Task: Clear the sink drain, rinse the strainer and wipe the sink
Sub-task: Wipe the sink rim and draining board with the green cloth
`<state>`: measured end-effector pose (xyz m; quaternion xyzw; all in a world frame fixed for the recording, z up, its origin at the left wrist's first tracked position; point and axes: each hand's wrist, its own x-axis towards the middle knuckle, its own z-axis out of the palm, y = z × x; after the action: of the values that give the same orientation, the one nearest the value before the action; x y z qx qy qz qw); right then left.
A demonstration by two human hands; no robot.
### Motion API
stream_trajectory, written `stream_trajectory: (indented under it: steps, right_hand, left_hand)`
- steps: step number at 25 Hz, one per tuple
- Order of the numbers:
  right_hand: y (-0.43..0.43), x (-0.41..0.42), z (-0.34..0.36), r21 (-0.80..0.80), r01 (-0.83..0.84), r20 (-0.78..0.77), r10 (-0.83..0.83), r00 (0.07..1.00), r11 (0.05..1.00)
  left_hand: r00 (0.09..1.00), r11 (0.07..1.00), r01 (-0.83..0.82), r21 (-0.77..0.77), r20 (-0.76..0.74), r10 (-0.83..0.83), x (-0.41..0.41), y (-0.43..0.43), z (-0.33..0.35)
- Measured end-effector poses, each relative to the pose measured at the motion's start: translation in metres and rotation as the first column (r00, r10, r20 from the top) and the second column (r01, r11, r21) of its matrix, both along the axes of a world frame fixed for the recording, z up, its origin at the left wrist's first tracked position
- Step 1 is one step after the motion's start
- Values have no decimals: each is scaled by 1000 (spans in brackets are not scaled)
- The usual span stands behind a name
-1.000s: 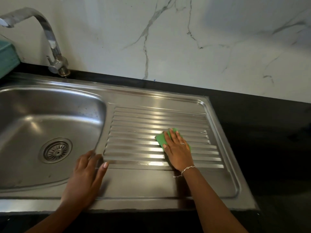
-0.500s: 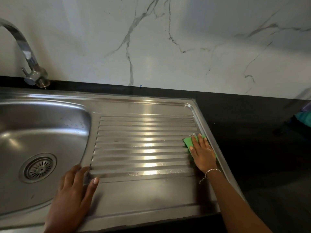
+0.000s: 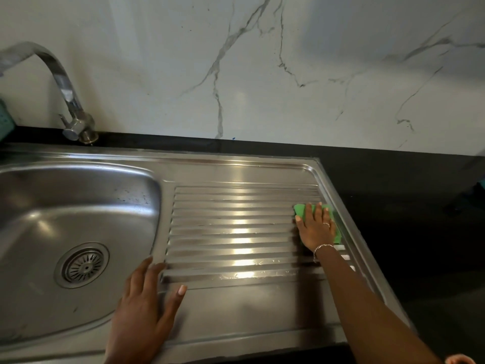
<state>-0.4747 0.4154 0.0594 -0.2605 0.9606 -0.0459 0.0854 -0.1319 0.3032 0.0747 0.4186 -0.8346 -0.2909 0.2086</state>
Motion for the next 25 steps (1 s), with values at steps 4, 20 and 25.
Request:
stream_trajectory:
  steps: [4,20,25]
  right_hand:
    - [-41,58,-3,-61,-125,-5,125,992,990]
    - [-152,204,-8,-149,-511,26,520,854,847]
    - [-162,214,-10,-128,-588,12,594,804,799]
  left_hand:
    - [1000,1000,2,-20,-8,-3,3,0,-1]
    - [996,999,-46,27,-76,48,5,-1,-1]
    - [993,999,-43,27,-106,46,6,-2,-3]
